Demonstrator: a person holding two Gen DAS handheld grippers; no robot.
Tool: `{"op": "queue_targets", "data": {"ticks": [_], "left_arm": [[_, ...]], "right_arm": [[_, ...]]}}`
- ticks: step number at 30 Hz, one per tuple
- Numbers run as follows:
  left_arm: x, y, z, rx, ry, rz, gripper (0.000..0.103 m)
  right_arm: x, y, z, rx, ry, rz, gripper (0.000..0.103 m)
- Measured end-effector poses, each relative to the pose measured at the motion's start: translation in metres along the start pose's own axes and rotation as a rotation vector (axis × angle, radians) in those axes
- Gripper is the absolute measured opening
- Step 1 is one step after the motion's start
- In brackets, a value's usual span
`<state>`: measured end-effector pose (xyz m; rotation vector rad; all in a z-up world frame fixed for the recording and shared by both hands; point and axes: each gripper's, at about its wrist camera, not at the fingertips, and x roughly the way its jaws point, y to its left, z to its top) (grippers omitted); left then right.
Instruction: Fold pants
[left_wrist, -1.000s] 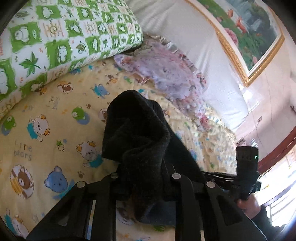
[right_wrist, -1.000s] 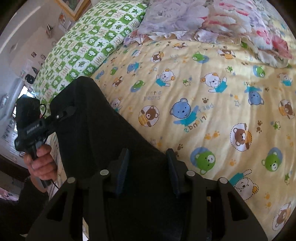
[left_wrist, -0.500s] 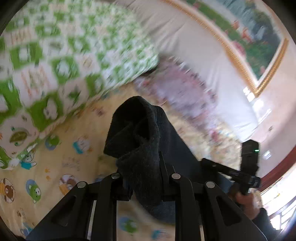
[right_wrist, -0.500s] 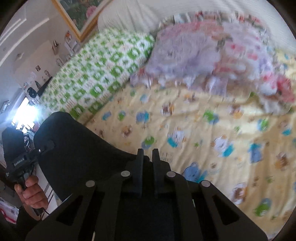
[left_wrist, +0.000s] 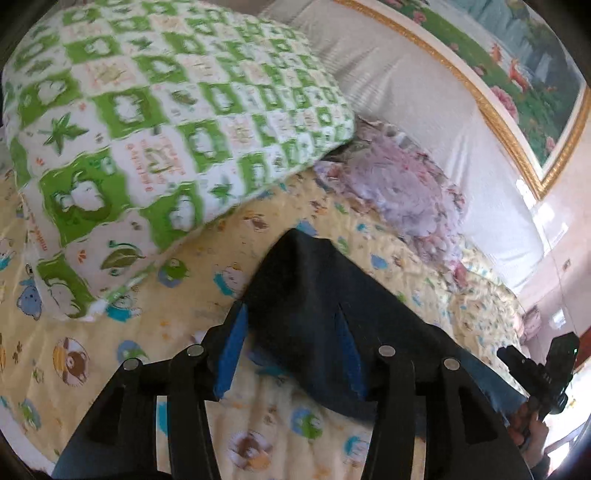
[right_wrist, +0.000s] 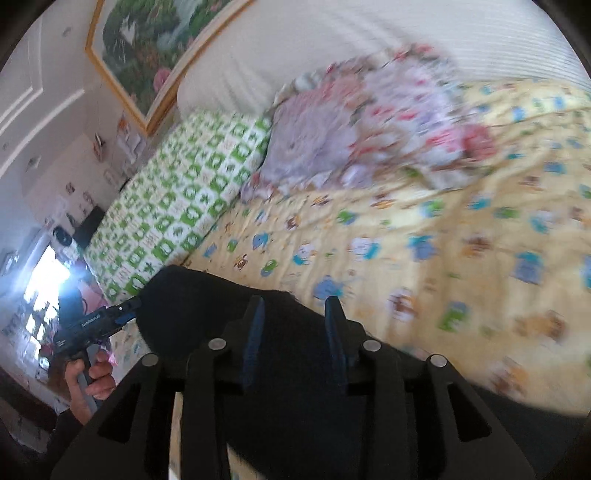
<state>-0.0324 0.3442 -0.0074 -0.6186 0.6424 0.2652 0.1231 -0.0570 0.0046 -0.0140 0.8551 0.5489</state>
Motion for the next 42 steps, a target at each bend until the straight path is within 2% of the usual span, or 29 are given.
{"op": "queue_targets", "data": {"ticks": [1, 3, 8, 11, 14, 21, 25, 30, 37, 39, 42], "left_arm": [[-0.002, -0.01, -0.001, 0.019, -0.001, -0.003, 0.058], [-0.004, -0.03, -0.004, 0.055, -0.012, -0.015, 0.061], [-0.001, -0.093, -0.011, 0.151, 0.028, -0.145, 0.061], [0.004, -0.14, -0.024, 0.25, 0.068, -0.219, 0.061], [0.009, -0.185, -0.045, 0.355, 0.116, -0.287, 0.065], [0.026, -0.278, -0.11, 0.57, 0.256, -0.433, 0.066], [0.034, -0.313, -0.141, 0.662, 0.332, -0.496, 0.068], [0.046, -0.357, -0.168, 0.776, 0.386, -0.518, 0.069], [0.059, -0.4, -0.166, 0.867, 0.411, -0.539, 0.07], [0.063, -0.411, -0.163, 0.894, 0.412, -0.543, 0.072], [0.074, -0.427, -0.163, 0.922, 0.44, -0.552, 0.073]], "right_arm": [[-0.013, -0.004, -0.004, 0.01, -0.014, -0.012, 0.036], [-0.04, -0.012, -0.013, 0.02, -0.035, -0.052, 0.036], [-0.1, -0.038, -0.039, 0.103, -0.089, -0.13, 0.037], [-0.133, -0.051, -0.058, 0.145, -0.106, -0.173, 0.038], [-0.162, -0.061, -0.075, 0.167, -0.125, -0.219, 0.043], [-0.218, -0.083, -0.115, 0.257, -0.179, -0.309, 0.044], [-0.235, -0.098, -0.131, 0.32, -0.187, -0.335, 0.044], [-0.243, -0.113, -0.142, 0.385, -0.205, -0.336, 0.044], [-0.246, -0.127, -0.144, 0.47, -0.257, -0.278, 0.045], [-0.245, -0.131, -0.144, 0.495, -0.266, -0.266, 0.054], [-0.243, -0.138, -0.145, 0.535, -0.294, -0.236, 0.059]]}}
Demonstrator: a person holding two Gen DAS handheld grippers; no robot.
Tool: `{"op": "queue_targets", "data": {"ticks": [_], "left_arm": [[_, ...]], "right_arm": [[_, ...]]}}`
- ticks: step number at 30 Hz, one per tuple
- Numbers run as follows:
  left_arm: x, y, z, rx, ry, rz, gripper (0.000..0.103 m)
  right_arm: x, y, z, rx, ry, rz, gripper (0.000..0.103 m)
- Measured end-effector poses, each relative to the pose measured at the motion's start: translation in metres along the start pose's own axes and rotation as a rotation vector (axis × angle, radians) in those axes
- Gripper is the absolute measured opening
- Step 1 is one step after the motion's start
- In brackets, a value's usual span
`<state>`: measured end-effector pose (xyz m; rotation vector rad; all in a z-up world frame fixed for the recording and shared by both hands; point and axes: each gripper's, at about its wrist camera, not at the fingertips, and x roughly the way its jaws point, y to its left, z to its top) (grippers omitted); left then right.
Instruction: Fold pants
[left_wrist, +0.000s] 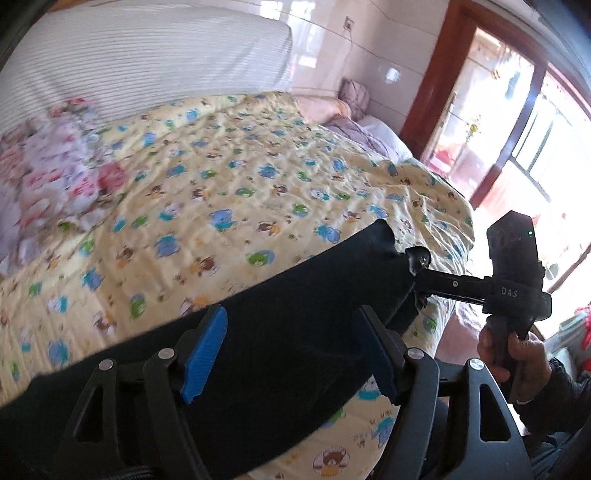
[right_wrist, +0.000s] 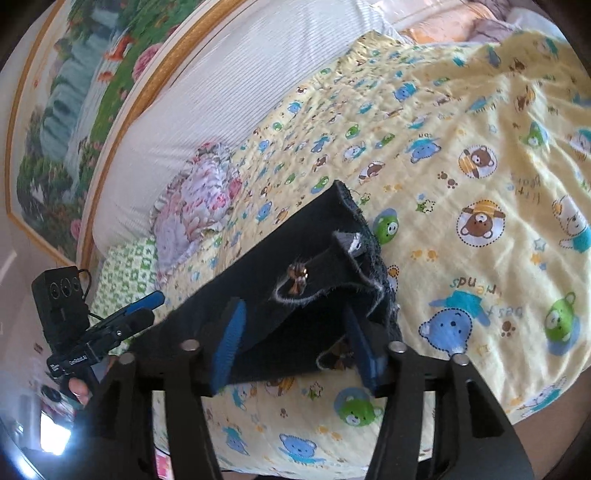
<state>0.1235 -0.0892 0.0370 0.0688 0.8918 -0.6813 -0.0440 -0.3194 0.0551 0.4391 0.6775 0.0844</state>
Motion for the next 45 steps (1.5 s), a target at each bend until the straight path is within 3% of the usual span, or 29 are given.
{"op": "queue_targets", "data": {"ticks": [5, 8, 9, 11, 18, 22, 27, 33, 35, 37, 40, 43, 45], "left_arm": [[0.03, -0.009, 0.022, 0.06, 0.065, -0.025, 0.073], [0.052, -0.02, 0.035, 0.115, 0.112, -0.05, 0.073], [0.058, -0.024, 0.038, 0.132, 0.128, -0.052, 0.073], [0.068, -0.034, 0.043, 0.17, 0.151, -0.064, 0.073], [0.098, -0.054, 0.061, 0.239, 0.22, -0.129, 0.074], [0.123, -0.067, 0.064, 0.281, 0.28, -0.146, 0.074], [0.151, -0.076, 0.061, 0.318, 0.344, -0.142, 0.074], [0.175, -0.083, 0.057, 0.323, 0.39, -0.175, 0.073], [0.177, -0.083, 0.059, 0.308, 0.388, -0.196, 0.065], [0.175, -0.086, 0.06, 0.31, 0.381, -0.22, 0.046], [0.171, -0.09, 0.061, 0.312, 0.369, -0.244, 0.027], [0.165, -0.088, 0.063, 0.285, 0.35, -0.262, 0.016], [0.155, -0.082, 0.064, 0.258, 0.33, -0.284, 0.014]], "right_arm": [[0.002, -0.007, 0.004, 0.022, -0.037, -0.002, 0.057], [0.002, -0.006, 0.004, -0.014, -0.039, -0.011, 0.017], [0.001, -0.006, 0.004, -0.02, -0.036, -0.007, 0.011], [-0.006, -0.007, 0.001, -0.024, -0.046, -0.001, 0.008], [-0.028, -0.008, -0.016, -0.029, -0.043, 0.045, 0.007], [-0.026, -0.018, -0.024, -0.004, 0.0, 0.026, 0.008], [-0.033, -0.02, -0.026, -0.001, -0.043, -0.053, 0.021], [-0.022, -0.035, -0.024, 0.063, -0.021, -0.057, 0.023], [-0.02, -0.041, -0.025, 0.096, -0.028, -0.04, 0.023], [-0.02, -0.043, -0.026, 0.099, -0.035, -0.033, 0.023], [-0.017, -0.045, -0.028, 0.103, -0.033, 0.002, 0.022], [-0.018, -0.051, -0.027, 0.129, -0.035, 0.042, 0.015], [-0.02, -0.049, -0.027, 0.124, -0.038, 0.049, 0.01]]}}
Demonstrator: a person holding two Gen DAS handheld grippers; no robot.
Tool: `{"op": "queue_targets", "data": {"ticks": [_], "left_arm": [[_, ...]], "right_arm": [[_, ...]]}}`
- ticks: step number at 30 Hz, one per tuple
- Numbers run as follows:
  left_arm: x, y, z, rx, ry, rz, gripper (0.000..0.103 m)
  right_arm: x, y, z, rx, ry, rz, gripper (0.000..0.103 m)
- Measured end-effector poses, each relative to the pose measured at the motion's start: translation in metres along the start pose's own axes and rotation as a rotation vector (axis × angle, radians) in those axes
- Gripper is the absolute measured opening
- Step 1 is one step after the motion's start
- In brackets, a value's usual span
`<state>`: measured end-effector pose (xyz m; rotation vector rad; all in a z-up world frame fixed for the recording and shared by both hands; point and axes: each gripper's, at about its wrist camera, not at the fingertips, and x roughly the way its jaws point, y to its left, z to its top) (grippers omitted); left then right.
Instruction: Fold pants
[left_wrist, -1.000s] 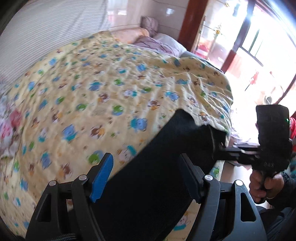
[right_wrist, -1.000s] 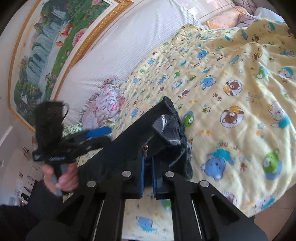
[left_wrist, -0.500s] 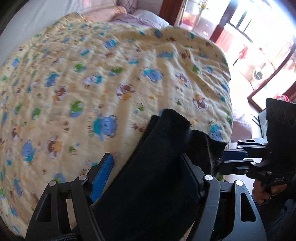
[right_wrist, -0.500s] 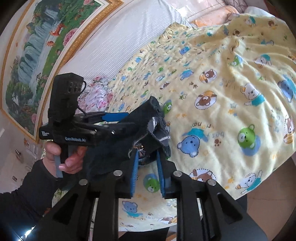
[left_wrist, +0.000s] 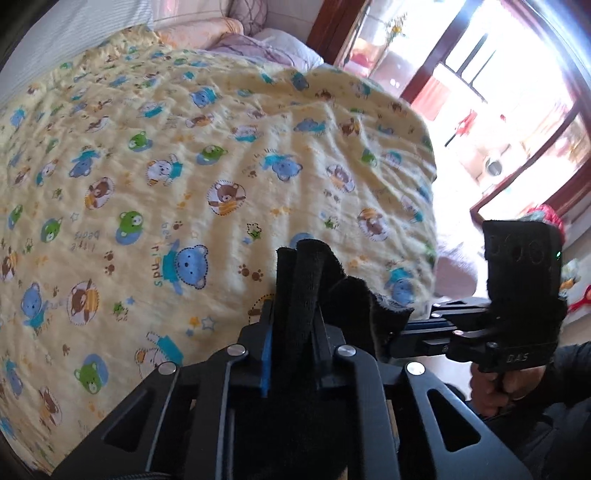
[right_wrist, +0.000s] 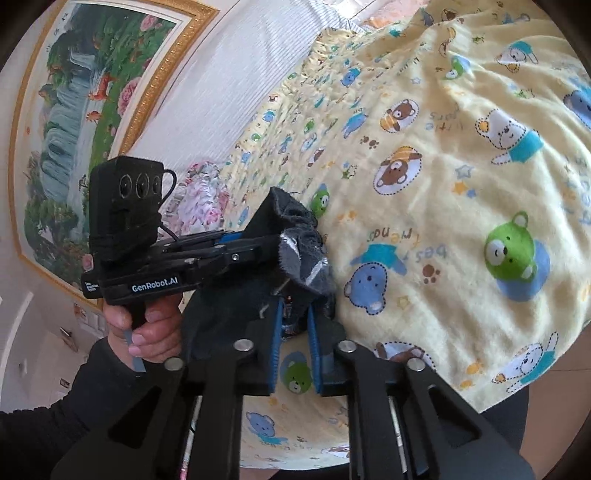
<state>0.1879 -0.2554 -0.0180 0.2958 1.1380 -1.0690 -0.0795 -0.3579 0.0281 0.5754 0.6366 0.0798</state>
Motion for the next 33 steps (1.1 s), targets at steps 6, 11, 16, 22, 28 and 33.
{"op": "queue_targets", "data": {"ticks": [6, 11, 16, 22, 28, 33], "left_arm": [[-0.042, -0.006, -0.011, 0.007, -0.107, -0.016, 0.013], [-0.083, 0.001, -0.027, -0.016, -0.195, -0.026, 0.013], [-0.118, 0.01, -0.05, -0.059, -0.269, -0.006, 0.013], [-0.158, 0.024, -0.091, -0.11, -0.352, 0.01, 0.013], [-0.18, 0.044, -0.134, -0.174, -0.401, 0.022, 0.013], [-0.189, 0.057, -0.154, -0.209, -0.429, 0.015, 0.013]], "right_arm": [[-0.009, 0.026, 0.003, -0.066, -0.034, 0.047, 0.009], [-0.011, 0.058, 0.006, -0.138, -0.052, 0.125, 0.009], [0.002, 0.094, 0.003, -0.21, -0.027, 0.207, 0.009], [0.032, 0.136, -0.009, -0.294, 0.038, 0.268, 0.009], [0.056, 0.156, -0.017, -0.344, 0.093, 0.286, 0.009], [0.058, 0.176, -0.013, -0.422, 0.073, 0.241, 0.021]]}}
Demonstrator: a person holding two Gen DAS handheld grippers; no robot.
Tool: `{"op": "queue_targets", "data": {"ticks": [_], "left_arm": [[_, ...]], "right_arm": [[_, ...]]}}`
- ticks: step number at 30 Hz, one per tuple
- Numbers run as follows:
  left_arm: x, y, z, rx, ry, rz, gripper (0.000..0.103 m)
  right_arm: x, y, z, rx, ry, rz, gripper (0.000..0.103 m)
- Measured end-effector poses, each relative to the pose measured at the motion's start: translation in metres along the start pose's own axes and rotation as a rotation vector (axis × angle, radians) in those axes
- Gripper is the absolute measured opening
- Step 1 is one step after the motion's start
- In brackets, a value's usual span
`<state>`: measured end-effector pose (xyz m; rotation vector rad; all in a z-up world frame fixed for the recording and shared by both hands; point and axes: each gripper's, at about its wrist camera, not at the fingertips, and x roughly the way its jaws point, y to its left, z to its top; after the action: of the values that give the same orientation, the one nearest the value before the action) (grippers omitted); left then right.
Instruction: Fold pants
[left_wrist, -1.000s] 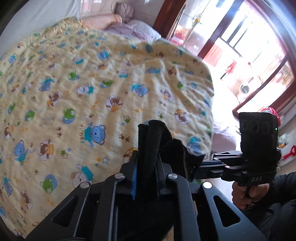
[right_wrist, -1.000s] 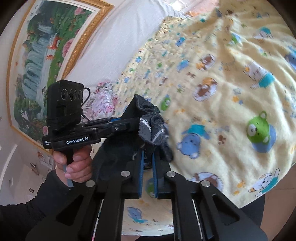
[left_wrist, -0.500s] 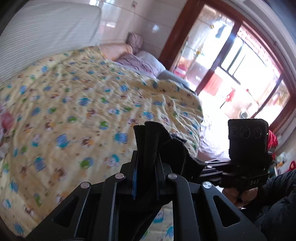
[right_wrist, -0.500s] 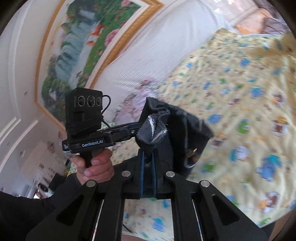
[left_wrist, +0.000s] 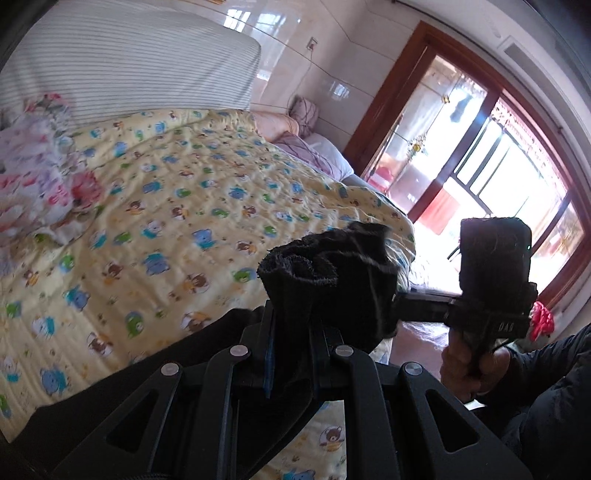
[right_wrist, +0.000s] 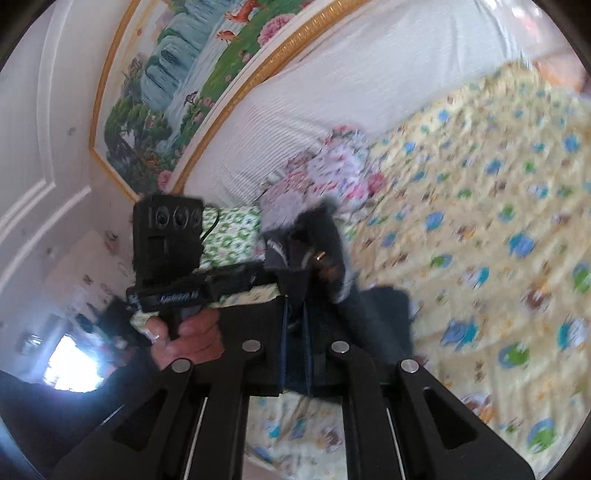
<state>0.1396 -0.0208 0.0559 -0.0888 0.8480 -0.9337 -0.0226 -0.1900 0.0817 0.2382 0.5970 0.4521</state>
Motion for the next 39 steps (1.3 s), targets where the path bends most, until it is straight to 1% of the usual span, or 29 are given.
{"op": "queue_targets", "data": {"ticks": [1, 2, 3, 5, 7, 9, 11, 14, 16, 17, 18, 19, 22, 27, 30, 33, 39], "left_arm": [[-0.002, 0.001, -0.001, -0.003, -0.006, -0.001, 0.013], [-0.003, 0.003, -0.002, -0.007, -0.013, 0.0, 0.013], [-0.005, 0.005, -0.003, -0.012, -0.021, -0.003, 0.013], [-0.007, 0.009, -0.003, -0.025, -0.035, -0.008, 0.013], [-0.009, 0.012, -0.005, -0.034, -0.042, -0.01, 0.013], [-0.012, 0.015, -0.007, -0.035, -0.046, -0.006, 0.013], [-0.015, 0.019, -0.008, -0.038, -0.048, -0.005, 0.013], [-0.022, 0.022, -0.012, -0.04, -0.054, 0.003, 0.013], [-0.027, 0.026, -0.014, -0.043, -0.061, 0.016, 0.013], [-0.03, 0.03, -0.015, -0.05, -0.063, 0.021, 0.013], [-0.033, 0.033, -0.018, -0.06, -0.065, 0.022, 0.013], [-0.036, 0.037, -0.02, -0.07, -0.066, 0.03, 0.013], [-0.043, 0.051, -0.032, -0.106, -0.066, 0.059, 0.013], [-0.053, 0.081, -0.057, -0.199, -0.068, 0.096, 0.013], [-0.055, 0.1, -0.074, -0.26, -0.057, 0.118, 0.013], [-0.057, 0.115, -0.092, -0.312, -0.047, 0.138, 0.013], [-0.068, 0.128, -0.117, -0.379, -0.057, 0.137, 0.012]], "right_arm": [[-0.001, 0.002, 0.003, -0.023, -0.007, -0.03, 0.03], [-0.001, 0.004, 0.005, -0.048, -0.013, -0.073, 0.059], [0.0, 0.005, 0.008, -0.068, -0.011, -0.115, 0.081], [0.004, 0.002, 0.009, -0.083, 0.001, -0.151, 0.082], [0.008, 0.0, 0.01, -0.085, 0.012, -0.164, 0.082], [0.011, -0.006, 0.011, -0.052, 0.026, -0.121, 0.082], [0.017, -0.012, 0.01, 0.004, 0.059, -0.018, 0.082], [0.025, -0.004, 0.006, 0.005, 0.083, 0.064, 0.079], [0.032, 0.007, 0.004, -0.03, 0.101, 0.075, 0.061], [0.038, 0.013, 0.002, -0.057, 0.12, 0.055, 0.038], [0.047, 0.02, 0.0, -0.096, 0.152, 0.02, 0.021], [0.056, 0.024, -0.002, -0.118, 0.176, 0.005, 0.017], [0.075, 0.032, -0.008, -0.137, 0.203, 0.015, 0.014], [0.104, 0.044, -0.02, -0.177, 0.253, 0.034, 0.013], [0.133, 0.045, -0.031, -0.188, 0.323, 0.042, 0.013], [0.155, 0.048, -0.043, -0.219, 0.378, 0.024, 0.013], [0.168, 0.053, -0.057, -0.294, 0.433, -0.003, 0.013]]}}
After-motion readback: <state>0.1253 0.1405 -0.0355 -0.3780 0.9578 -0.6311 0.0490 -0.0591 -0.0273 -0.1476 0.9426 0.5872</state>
